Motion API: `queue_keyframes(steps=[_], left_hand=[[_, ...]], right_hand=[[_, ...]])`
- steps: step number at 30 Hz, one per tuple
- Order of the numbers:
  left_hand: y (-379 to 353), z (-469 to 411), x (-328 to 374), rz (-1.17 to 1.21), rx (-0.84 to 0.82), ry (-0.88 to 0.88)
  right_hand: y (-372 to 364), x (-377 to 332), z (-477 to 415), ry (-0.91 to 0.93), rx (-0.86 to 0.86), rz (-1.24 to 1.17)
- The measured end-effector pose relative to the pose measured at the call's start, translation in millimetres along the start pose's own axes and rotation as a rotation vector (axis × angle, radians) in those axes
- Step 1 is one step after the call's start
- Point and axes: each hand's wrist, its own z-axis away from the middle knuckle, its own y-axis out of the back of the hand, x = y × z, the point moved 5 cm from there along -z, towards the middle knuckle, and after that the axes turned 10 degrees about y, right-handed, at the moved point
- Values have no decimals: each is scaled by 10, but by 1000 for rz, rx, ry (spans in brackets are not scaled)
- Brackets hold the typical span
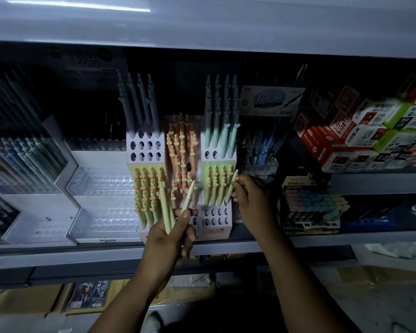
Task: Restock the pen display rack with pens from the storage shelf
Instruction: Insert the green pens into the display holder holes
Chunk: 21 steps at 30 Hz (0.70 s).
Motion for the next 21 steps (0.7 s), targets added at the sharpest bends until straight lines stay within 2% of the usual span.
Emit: queue_keyframes(steps=[6, 13, 21], left_hand=[[4, -47, -16, -28, 21, 0], [-25, -50, -35, -6, 21, 1], [-20, -73, -48, -56, 12, 11]], right_hand=[[-86, 115, 13, -51, -33, 10], [-99, 108, -53, 10, -95, 52], [-192, 195, 11, -11, -132, 43]])
